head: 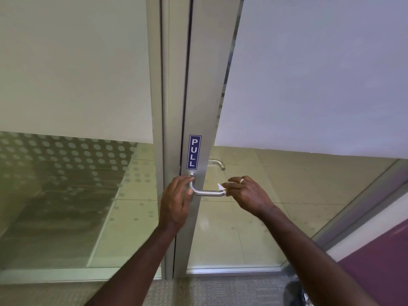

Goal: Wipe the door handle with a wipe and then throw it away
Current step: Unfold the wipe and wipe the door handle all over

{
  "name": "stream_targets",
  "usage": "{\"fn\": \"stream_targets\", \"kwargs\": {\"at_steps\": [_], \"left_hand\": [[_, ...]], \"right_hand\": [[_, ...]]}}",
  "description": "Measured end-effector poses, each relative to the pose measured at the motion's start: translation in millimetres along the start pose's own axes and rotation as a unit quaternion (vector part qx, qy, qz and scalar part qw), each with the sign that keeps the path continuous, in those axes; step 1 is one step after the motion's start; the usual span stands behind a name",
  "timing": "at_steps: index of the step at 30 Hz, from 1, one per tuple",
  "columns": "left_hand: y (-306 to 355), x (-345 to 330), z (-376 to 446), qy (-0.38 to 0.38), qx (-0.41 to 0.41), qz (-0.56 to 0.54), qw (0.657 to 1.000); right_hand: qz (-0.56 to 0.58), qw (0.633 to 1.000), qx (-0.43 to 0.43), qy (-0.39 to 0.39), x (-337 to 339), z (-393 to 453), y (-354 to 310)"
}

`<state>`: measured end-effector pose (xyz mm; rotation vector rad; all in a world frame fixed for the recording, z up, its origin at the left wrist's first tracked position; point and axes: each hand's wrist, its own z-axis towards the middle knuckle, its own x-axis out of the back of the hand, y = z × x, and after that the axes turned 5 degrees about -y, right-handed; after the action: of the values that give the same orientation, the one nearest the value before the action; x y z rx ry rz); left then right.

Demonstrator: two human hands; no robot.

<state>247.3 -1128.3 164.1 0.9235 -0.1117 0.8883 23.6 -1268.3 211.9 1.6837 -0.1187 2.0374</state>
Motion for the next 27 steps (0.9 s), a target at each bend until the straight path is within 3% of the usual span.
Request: {"fn": "stream_targets", "kwargs": {"at_steps": [4, 7, 10, 15, 18, 22, 27], "left_hand": [[7.8, -14.0, 3.1, -0.007, -0.002, -0.013, 1.0], [12.3, -19.9, 6.4, -0.01, -0.008, -0.013, 1.0], [14.5, -23.5, 8.6, -0.003, -0.009, -0.01, 1.0], [17.3, -29.2, 9.0, -0.005, -0.027, -0.02, 0.999], [18.5, -31.8, 7.2, -0.011, -0.027, -0.021, 0.999], [16.5, -31.4, 4.5, -0.01, -0.024, -0.02, 0.999], [13.8, -30.9, 3.3, -0.006, -0.029, -0.031, 0.999]], "right_hand": [[0.098, 0.99, -0.093, -0.026, -2.6, -3.0, 1.5], [0.25, 0.951, -0.182, 0.007, -13.2, -6.3, -4.5], [0.412, 0.865, -0.27, 0.092, -24.3, -11.7, -17.1], [0.647, 0.648, -0.386, 0.116, -38.4, -14.6, -34.2], [0.719, 0.549, -0.405, 0.133, -40.9, -18.3, -45.8], [0.796, 0.452, -0.378, 0.139, -37.1, -21.1, -64.3], [0.842, 0.377, -0.351, 0.159, -21.7, -30.0, -87.0]]}}
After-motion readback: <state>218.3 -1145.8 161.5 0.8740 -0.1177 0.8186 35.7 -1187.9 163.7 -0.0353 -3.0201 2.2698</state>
